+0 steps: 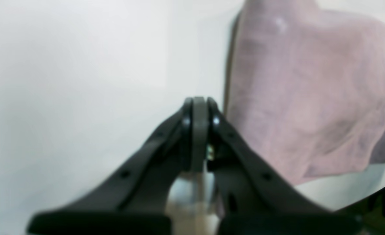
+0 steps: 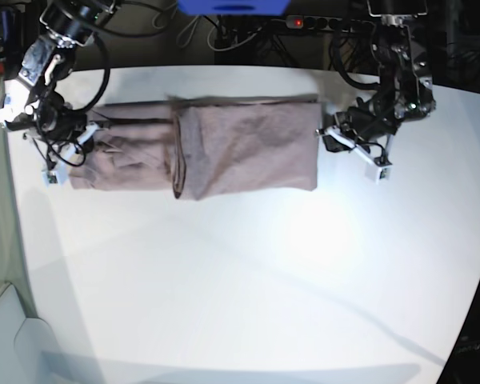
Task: Layout the t-shirt on the table in an organized manner, then fold the t-shirt properly
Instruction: 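Release the left gripper and move it back to the folded end, then lift the strip end with the right gripper and fold it over the folded half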
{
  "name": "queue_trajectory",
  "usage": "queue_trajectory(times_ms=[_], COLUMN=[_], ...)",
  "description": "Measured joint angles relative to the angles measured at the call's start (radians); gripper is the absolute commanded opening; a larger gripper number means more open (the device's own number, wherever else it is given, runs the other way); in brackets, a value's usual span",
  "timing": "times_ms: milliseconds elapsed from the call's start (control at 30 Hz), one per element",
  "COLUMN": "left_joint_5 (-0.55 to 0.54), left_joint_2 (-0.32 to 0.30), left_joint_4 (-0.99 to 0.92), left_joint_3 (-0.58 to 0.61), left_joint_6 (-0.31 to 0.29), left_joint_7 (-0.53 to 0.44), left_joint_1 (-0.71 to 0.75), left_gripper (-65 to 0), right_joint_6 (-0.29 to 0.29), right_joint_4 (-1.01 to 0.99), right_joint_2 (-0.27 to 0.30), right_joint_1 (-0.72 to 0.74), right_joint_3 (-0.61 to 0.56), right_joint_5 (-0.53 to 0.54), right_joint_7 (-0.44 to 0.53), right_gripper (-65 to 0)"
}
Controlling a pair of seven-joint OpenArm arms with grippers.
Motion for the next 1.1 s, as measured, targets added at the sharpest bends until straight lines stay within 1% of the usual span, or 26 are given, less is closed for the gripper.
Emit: queue_trajectory(times_ms=[67, 100, 167, 233, 300, 533, 667, 800, 867, 933, 1033, 1100], left_joint_5=[-0.009, -0.009, -0.014, -0.016, -0.027, -0.027, -0.027, -0.03, -0.03, -0.03, -0.03, -0.031], left_joint_2=[0.0, 0.0, 0.001, 0.001, 0.0, 0.002, 0.003, 0.002, 0.003, 0.003, 0.003, 0.003], left_joint_4=[-0.017, -0.028, -0.056, -0.068, -0.077, -0.086, -0.086, -0.086, -0.086, -0.086, -0.086, -0.086], left_joint_3=[-0.002, -0.001, 0.0, 0.001, 0.001, 0.001, 0.001, 0.001, 0.001, 0.001, 0.001, 0.001], left_joint_6=[-0.003, -0.005, -0.01, -0.01, -0.011, -0.012, -0.012, -0.012, -0.012, -0.012, -0.012, -0.012], left_joint_7=[-0.006, -0.006, -0.011, -0.018, -0.026, -0.025, -0.026, -0.026, -0.027, -0.029, -0.029, -0.029], left_joint_1=[-0.007, -0.016, -0.038, -0.047, -0.048, -0.058, -0.055, -0.053, -0.052, -0.052, -0.052, -0.052], left_gripper=[-64.9, -64.9, -64.9, -64.9, -64.9, -64.9, -64.9, -64.9, -64.9, -64.9, -64.9, -64.9], right_joint_6=[0.0, 0.0, 0.0, 0.0, 0.0, 0.0, 0.0, 0.0, 0.0, 0.0, 0.0, 0.0], right_joint_4=[0.023, 0.039, 0.061, 0.084, 0.102, 0.15, 0.233, 0.312, 0.344, 0.383, 0.421, 0.422], right_joint_2=[-0.009, -0.014, -0.027, -0.035, -0.036, -0.04, -0.078, -0.103, -0.108, -0.108, -0.105, -0.105], right_joint_1=[-0.008, -0.01, -0.014, -0.02, -0.023, -0.017, -0.02, -0.023, -0.026, -0.032, -0.069, -0.09], right_joint_3=[-0.015, -0.022, -0.025, -0.025, -0.025, -0.024, -0.026, -0.029, -0.056, -0.095, -0.16, -0.192], right_joint_5=[-0.019, -0.019, -0.018, -0.017, -0.018, -0.016, -0.015, -0.018, -0.019, 0.006, 0.135, 0.196], right_joint_7=[-0.011, -0.03, -0.029, -0.051, -0.076, -0.103, -0.109, -0.199, -0.23, -0.248, -0.248, -0.254], right_gripper=[-65.0, -65.0, -65.0, -65.0, -65.0, -65.0, -65.0, -65.0, -65.0, -65.0, -65.0, -65.0])
